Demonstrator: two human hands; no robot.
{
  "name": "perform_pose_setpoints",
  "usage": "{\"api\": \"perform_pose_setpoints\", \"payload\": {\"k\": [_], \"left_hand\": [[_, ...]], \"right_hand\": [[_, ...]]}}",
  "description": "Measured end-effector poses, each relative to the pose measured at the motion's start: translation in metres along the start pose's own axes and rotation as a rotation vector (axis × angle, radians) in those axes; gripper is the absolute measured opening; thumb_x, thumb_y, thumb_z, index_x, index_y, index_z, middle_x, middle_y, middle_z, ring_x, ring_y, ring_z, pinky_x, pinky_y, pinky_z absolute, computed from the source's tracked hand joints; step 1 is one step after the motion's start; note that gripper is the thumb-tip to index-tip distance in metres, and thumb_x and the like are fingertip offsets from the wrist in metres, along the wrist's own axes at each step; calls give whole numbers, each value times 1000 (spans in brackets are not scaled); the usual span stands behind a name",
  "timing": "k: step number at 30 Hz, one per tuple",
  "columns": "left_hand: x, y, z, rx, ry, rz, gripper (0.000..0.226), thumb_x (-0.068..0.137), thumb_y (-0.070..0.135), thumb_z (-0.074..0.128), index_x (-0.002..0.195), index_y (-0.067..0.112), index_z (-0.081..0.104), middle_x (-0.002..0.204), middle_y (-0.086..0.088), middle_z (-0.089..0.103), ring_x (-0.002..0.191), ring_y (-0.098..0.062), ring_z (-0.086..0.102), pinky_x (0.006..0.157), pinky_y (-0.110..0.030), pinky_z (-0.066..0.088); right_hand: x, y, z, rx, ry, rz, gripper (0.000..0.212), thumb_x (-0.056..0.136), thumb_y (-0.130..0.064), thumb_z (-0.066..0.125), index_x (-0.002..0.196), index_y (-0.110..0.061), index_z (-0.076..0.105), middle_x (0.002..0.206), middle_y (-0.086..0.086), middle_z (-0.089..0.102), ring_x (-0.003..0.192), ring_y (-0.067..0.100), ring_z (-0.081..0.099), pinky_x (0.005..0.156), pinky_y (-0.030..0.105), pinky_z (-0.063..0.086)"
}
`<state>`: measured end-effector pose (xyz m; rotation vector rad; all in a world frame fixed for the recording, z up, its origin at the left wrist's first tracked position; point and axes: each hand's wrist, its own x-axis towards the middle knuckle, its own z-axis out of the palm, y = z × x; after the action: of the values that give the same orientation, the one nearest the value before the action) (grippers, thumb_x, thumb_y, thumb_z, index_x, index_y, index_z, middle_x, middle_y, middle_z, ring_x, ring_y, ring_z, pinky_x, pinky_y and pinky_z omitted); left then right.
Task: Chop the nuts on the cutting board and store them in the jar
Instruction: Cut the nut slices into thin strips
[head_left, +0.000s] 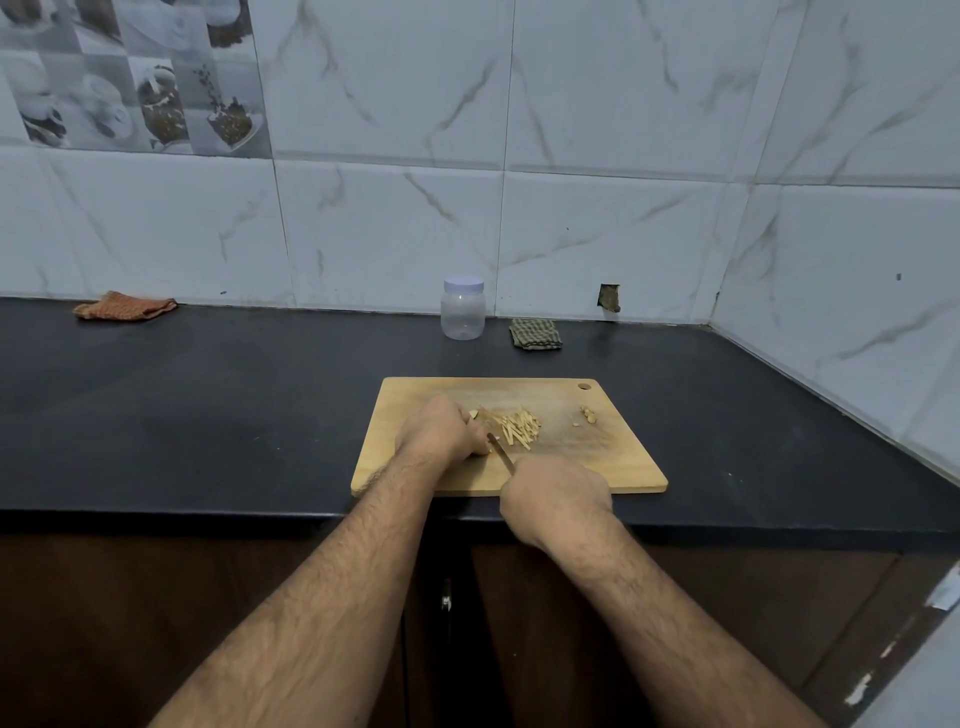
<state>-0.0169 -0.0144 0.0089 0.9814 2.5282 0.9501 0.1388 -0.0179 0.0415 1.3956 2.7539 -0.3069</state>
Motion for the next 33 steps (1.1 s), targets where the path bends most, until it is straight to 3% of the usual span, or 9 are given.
{"api": "perform_pose_setpoints", "payload": {"k": [5, 9, 14, 22, 26, 33], "left_hand": [[1, -1, 0, -4, -12, -6, 17, 80, 31, 76, 86, 15, 77, 87, 6, 75, 90, -13, 67, 76, -30, 54], [2, -2, 0, -7, -25, -5, 17, 79, 29, 78, 87, 14, 77, 88, 10, 75, 91, -11, 67, 82, -33, 56], [1, -1, -1, 12, -25, 0, 20, 78, 30, 77, 89, 13, 77, 89, 8, 75, 92, -13, 67, 81, -34, 55], [-2, -3, -1, -7, 3, 23, 12, 85, 28, 75, 84, 17, 73, 83, 6, 69, 81, -13, 61, 69, -29, 46], [-4, -7, -3, -11, 24, 39, 11, 89, 24, 69, 81, 17, 69, 87, 13, 66, 88, -13, 61, 74, -30, 48], [-11, -16, -7, -103, 147, 13, 23, 91, 22, 66, 68, 24, 59, 77, 11, 60, 74, -6, 52, 54, -22, 34]], "right_hand": [[4, 6, -7, -58, 25, 2, 25, 96, -18, 49, 117, -15, 63, 108, 3, 63, 87, 20, 53, 72, 32, 44], [8, 10, -12, -56, 36, 22, 28, 96, -16, 46, 118, -15, 63, 116, 5, 65, 93, 22, 57, 71, 32, 43], [8, 7, -7, -74, 40, -29, 27, 98, -21, 44, 118, -15, 61, 112, 4, 63, 87, 21, 51, 71, 32, 42], [6, 8, -8, -36, 40, -39, 27, 98, -23, 44, 117, -15, 61, 107, 4, 62, 90, 22, 56, 73, 33, 45], [3, 6, -1, 13, -1, -59, 25, 98, -26, 44, 112, -15, 62, 98, 1, 61, 85, 22, 63, 73, 33, 52], [18, 22, -12, -25, 37, 5, 27, 96, -21, 43, 111, -15, 65, 100, 2, 61, 86, 21, 58, 72, 31, 47]]}}
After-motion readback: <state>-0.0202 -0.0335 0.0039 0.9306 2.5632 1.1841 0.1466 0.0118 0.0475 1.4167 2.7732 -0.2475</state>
